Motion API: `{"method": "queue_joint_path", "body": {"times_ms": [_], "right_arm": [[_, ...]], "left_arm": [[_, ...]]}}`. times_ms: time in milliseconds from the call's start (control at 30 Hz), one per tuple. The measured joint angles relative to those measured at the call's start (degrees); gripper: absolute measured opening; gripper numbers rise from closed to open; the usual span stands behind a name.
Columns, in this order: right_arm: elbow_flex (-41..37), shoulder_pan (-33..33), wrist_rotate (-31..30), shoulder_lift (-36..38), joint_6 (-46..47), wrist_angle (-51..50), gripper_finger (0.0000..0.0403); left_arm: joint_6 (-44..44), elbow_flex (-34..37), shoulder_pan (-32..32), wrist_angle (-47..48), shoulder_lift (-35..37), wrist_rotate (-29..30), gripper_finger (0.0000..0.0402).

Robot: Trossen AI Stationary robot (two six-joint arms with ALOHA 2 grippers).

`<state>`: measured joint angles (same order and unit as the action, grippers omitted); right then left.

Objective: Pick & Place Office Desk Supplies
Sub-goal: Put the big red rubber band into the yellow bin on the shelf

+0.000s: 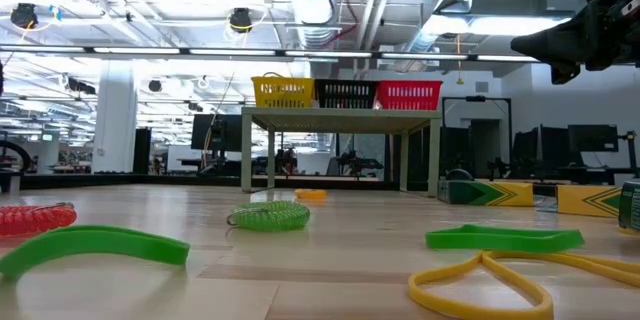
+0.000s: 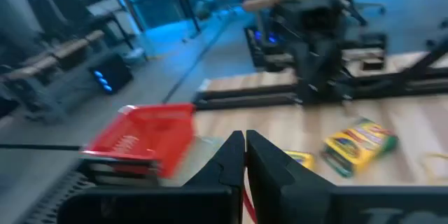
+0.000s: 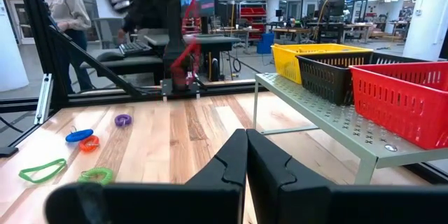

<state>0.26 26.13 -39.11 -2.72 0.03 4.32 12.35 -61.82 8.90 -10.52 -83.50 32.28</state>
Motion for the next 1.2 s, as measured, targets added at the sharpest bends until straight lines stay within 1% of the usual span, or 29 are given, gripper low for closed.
{"method": "queue_joint_path", "body": {"times_ms": [133, 300, 567, 700, 767, 867, 1067, 1200], "right_arm": [[0.00, 0.00, 0.00, 0.00, 0.00, 0.01, 0.0004], [-0.01, 0.00, 0.00, 0.00, -0.30, 0.00, 0.0004], [0.01, 0.00, -0.15, 0.00, -0.50, 0.00, 0.0004], [-0.01, -0.01, -0.15, 0.00, -0.50, 0.00, 0.0004], [-0.01, 0.00, -0.15, 0.00, -0.63, 0.00, 0.0004], [0.00, 0.00, -0.17, 0.00, -0.63, 0.00, 0.0004], [-0.01, -0.02, -0.53, 0.00, -0.63, 0.00, 0.0004], [-0.01, 0.00, -2.70, 0.00, -0.61, -0.04, 0.0004]], "left_arm": [[4.55, 0.00, -4.03, 0.98, 4.20, 1.02, 0.0001], [8.19, 0.00, -11.33, 2.68, 7.52, 1.32, 0.0001], [10.08, -0.02, -24.79, 2.45, 7.59, 0.25, 0.0001], [7.87, 0.08, -30.32, 2.94, 6.24, -4.27, 0.0004], [6.28, 0.16, -32.12, 2.81, 5.77, -7.05, 0.0006], [4.79, 1.34, -34.09, 2.44, 5.77, -9.40, 0.0006], [3.86, 3.81, -35.41, 2.33, 5.77, -9.67, 0.0011], [4.96, 5.67, -35.36, 1.68, 5.75, -9.75, 0.0041]]}}
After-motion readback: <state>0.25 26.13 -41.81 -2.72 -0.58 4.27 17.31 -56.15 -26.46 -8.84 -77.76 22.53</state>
